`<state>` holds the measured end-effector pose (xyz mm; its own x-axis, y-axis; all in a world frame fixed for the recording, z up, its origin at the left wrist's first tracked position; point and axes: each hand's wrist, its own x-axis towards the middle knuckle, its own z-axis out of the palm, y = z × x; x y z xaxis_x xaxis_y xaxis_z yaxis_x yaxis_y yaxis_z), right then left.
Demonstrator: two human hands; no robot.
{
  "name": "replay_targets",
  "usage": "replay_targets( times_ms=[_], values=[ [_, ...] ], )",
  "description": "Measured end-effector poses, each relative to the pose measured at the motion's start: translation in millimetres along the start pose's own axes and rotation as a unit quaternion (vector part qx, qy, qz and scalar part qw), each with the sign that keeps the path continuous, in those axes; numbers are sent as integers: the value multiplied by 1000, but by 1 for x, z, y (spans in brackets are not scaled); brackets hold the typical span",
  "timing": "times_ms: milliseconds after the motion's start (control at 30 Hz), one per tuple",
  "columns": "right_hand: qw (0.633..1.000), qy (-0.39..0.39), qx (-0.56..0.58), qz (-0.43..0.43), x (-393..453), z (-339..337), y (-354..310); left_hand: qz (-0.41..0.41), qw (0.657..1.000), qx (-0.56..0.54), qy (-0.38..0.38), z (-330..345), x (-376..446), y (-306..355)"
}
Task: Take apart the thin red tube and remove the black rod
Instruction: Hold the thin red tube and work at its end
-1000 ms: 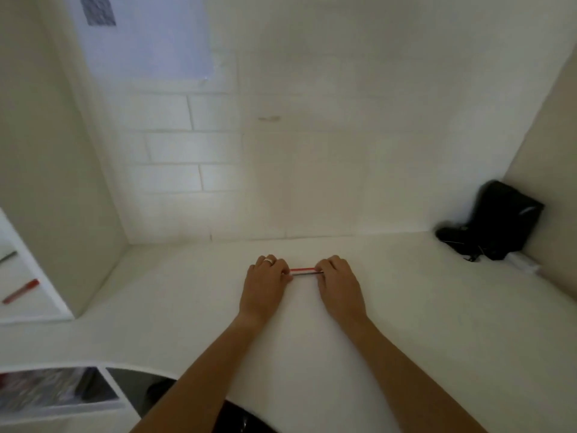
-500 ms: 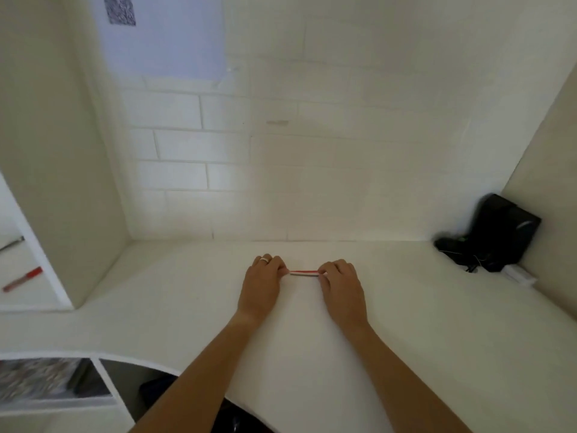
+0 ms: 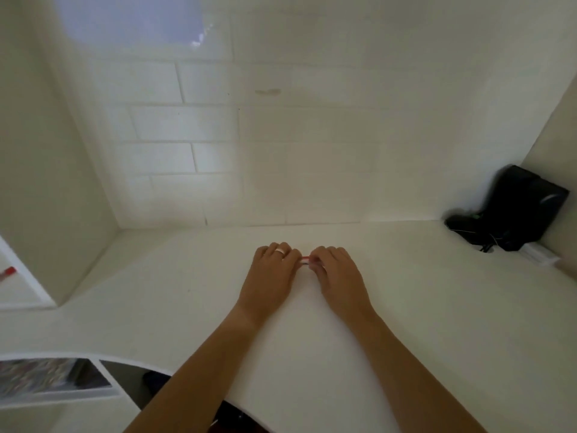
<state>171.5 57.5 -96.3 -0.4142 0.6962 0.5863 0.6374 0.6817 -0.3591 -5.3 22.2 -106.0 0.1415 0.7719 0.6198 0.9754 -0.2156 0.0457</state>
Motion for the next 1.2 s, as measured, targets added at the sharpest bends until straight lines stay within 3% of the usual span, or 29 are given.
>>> replay_targets(
  times_ms=[167,467,767,900,1000,1200],
  values=[
    [998,-2,56,-5,1,2,1,28,999,-39,-24,-3,2,7],
    [998,-38,58,-2,0,8,2,-20,999,-41,-16,-8,3,6],
    [999,-13,51,-2,-4,3,0,-63,995,-24,-71,-14,-1,8],
    [998,3,58,33,-6,-5,3,-139,985,-24,-103,-19,0,7],
    [998,0,54,35,-7,-6,1,-129,986,-27,-105,-20,0,8],
    [988,42,63,132,-6,-9,4,-105,991,-33,-81,-21,-1,11]
  ],
)
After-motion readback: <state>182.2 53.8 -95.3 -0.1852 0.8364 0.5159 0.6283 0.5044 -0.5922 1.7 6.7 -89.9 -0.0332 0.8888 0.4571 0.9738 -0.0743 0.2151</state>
